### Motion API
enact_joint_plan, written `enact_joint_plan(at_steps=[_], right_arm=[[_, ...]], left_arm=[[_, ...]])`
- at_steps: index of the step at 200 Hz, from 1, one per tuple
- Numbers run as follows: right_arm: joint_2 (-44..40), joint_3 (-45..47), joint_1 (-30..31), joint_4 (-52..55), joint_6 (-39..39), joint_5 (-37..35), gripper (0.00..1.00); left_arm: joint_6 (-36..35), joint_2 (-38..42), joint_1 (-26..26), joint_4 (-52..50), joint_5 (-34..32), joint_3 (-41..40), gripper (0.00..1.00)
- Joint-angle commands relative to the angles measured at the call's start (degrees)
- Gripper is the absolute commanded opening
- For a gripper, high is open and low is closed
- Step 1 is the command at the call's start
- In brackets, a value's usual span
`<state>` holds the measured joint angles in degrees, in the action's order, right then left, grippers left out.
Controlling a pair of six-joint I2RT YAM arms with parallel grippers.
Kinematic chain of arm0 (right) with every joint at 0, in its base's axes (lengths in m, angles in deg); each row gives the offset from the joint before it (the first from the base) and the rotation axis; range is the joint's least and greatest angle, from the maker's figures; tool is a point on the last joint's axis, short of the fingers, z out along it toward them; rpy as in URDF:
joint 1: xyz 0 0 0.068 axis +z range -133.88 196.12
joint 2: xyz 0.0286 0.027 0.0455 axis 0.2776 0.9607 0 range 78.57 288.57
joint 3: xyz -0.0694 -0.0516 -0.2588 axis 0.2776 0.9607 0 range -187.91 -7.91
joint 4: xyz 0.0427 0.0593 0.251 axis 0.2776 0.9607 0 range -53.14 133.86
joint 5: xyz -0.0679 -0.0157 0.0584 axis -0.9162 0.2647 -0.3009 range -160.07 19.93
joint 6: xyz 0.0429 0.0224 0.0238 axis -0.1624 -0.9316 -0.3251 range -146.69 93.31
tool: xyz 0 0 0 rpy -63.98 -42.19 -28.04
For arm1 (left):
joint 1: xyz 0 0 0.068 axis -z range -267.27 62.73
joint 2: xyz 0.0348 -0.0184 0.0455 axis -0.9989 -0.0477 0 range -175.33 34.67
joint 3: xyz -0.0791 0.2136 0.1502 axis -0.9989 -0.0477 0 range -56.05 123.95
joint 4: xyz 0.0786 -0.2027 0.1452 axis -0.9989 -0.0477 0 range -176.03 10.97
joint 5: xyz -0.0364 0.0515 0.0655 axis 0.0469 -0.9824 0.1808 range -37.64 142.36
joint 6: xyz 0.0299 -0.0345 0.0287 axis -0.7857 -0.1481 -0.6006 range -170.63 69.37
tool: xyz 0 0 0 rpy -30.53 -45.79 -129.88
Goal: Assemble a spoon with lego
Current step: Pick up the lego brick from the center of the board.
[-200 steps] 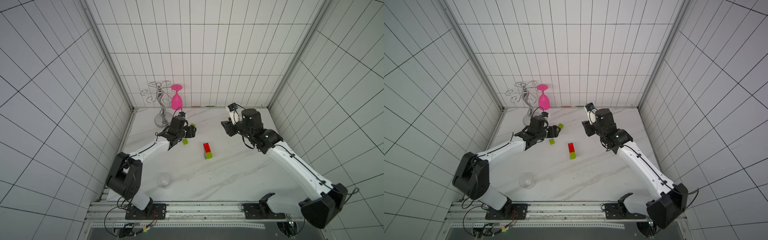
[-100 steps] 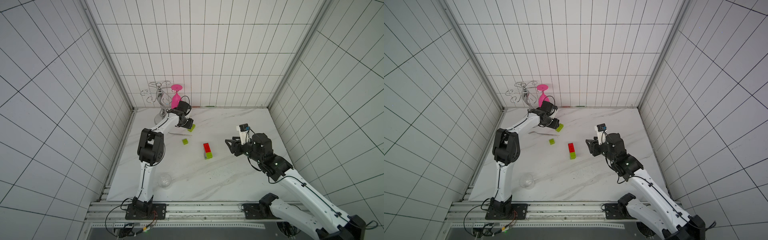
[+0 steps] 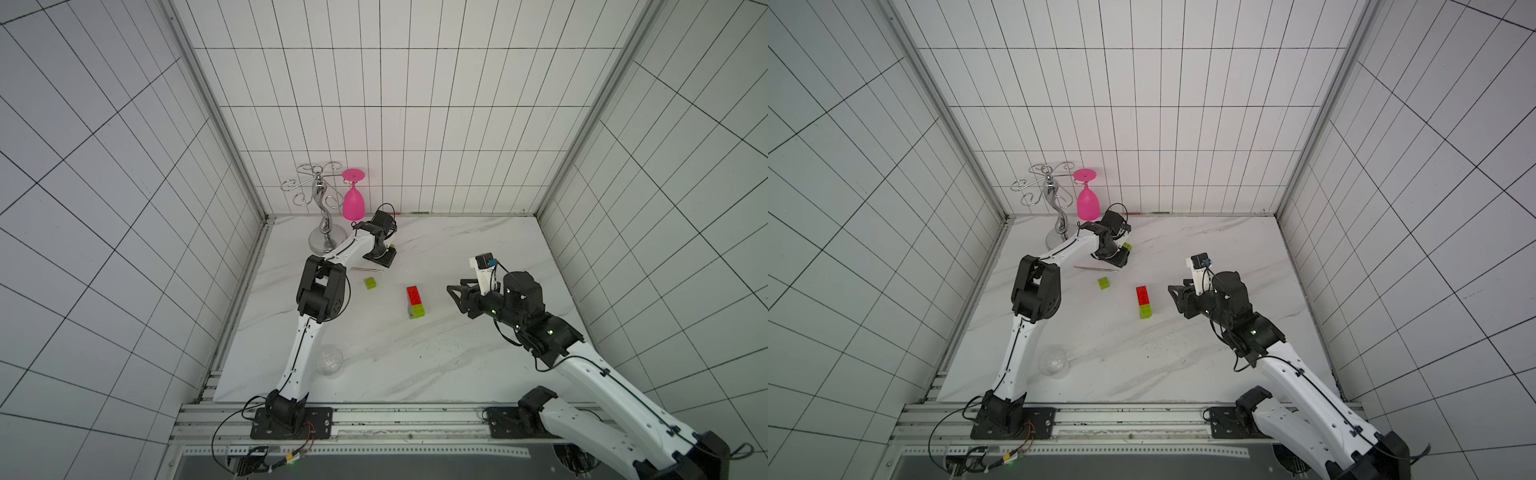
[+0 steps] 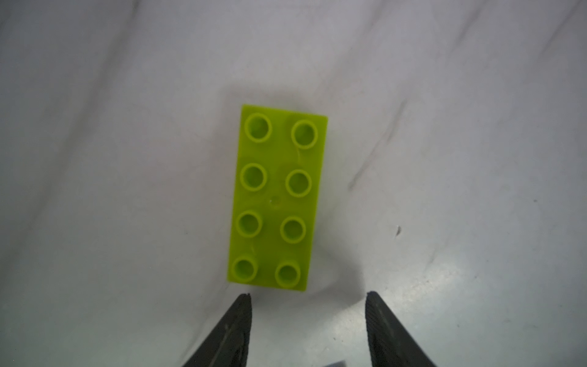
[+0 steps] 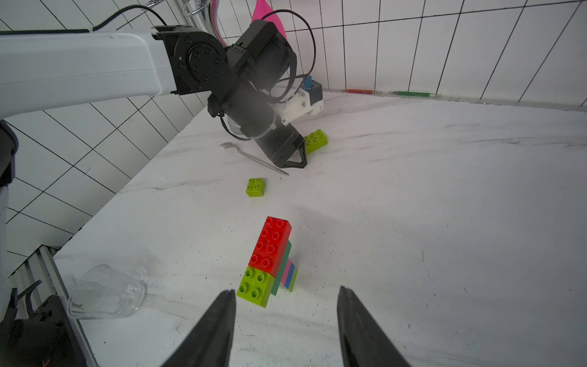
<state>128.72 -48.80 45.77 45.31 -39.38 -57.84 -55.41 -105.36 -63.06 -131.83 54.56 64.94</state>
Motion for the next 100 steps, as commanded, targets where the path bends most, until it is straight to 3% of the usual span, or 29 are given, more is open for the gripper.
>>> enact_joint_plan(at_steps=[1,46,100], right_arm=[[-0.51,1.56,-0.03,-1.42,-0.48,2.02,0.55],[-0.47,1.34,-0.05,-1.68,-0.94,3.99,0.54],[-0.84,1.17,-0.04,-1.64,-1.02,4.7,0.54]], left_arm=[[-1.2,0.96,-0.17,-1.48,-1.61,1.59,0.56],[-3.67,4.07,-1.15,4.89,0.07,-0.68,0.63],[-5.84,-3.43,-2.19,4.95,3.48,7.9,0.62]])
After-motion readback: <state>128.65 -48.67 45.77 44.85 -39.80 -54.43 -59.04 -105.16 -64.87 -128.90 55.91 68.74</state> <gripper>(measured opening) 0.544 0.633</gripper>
